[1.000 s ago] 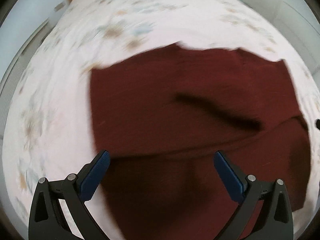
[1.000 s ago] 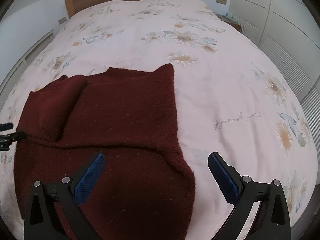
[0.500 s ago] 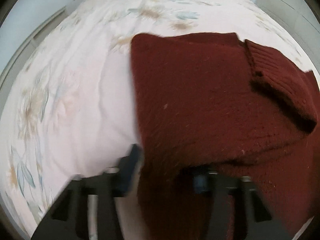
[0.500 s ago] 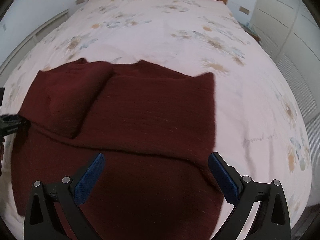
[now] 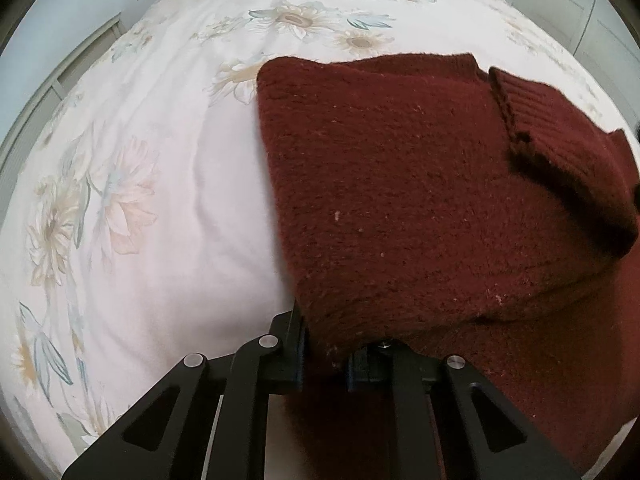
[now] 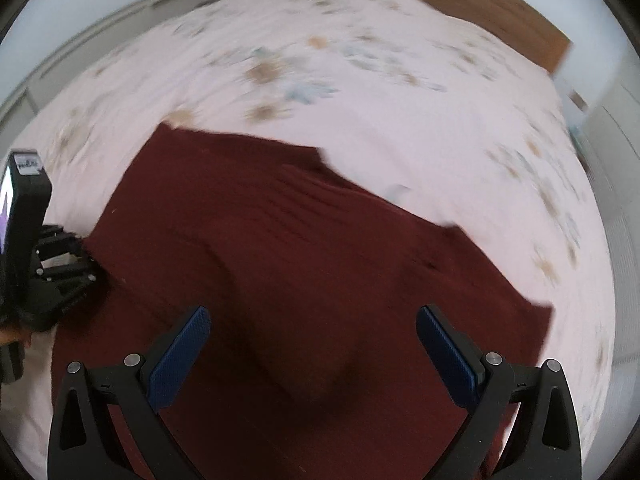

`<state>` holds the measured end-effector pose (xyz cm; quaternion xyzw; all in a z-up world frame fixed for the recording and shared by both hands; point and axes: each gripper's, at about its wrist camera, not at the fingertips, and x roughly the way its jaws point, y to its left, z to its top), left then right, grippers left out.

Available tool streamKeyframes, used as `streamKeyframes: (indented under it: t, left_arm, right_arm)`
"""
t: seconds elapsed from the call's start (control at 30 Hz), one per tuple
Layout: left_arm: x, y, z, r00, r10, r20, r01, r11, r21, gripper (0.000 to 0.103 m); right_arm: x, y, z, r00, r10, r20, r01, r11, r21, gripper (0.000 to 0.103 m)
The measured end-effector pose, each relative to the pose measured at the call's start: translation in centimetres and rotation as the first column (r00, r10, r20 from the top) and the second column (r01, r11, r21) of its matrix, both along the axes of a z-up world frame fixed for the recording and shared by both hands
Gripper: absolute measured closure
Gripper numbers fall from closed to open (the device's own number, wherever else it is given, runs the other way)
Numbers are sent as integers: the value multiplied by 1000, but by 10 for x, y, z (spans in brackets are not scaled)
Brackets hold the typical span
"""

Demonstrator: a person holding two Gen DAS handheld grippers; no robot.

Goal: Fold small clothes

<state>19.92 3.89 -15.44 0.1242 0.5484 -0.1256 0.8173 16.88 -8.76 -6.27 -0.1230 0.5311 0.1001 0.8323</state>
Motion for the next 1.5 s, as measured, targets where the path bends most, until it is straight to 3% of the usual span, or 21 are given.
streamKeyframes:
  t: [0.2,0.37,0.47,0.63,0.67,0.77,0.93,1.1,1.4,1.5]
  left_arm:
    - [-3,-14,0,1000,13,-3,-13,1000,-3,90]
    - [-10,-21,-2,1000,9,-7,-9,1000,14,90]
    - [-3,-15,-4,1000,14,-10,-14,1000,13,90]
    - [-8,-7,-4,1000,12,-9,-12,1000,19,90]
    - [-8,-6,-5,1000,14,-9,-14,1000,16,90]
    - [-12,-4,-6,1000,15,-5,-15,1000,11,90]
    - [-16,-4,-8,1000,8,4,-8,1000,26,90]
    - [-17,-3,-8,1000,2,-1,-2,1000,28,90]
    - [-23,0,-2,1000,13,0,-13,1000,13,90]
    - [-26,-1,-2,1000,1,7,-2,1000,31,90]
  right_arm:
    - [18,47,-45,994,90,-65,-99,983,-157,0]
    - [22,47,-63,993,92,-78,-106,976,-190,2]
    - [22,46,-62,993,95,-74,-108,975,-196,22]
    - [22,36,-53,994,78,-74,-91,977,-191,88]
    - [20,34,-49,995,78,-66,-90,977,-193,91]
    - [13,23,-34,996,83,-32,-87,976,-201,92]
    - [13,-26,-14,999,-33,-27,31,997,-71,92]
    - [6,-76,-4,989,-147,-28,148,989,10,92]
    - [-23,-177,-17,923,-370,-110,385,903,193,93]
    - [-33,-190,-31,905,-401,-140,422,885,196,93]
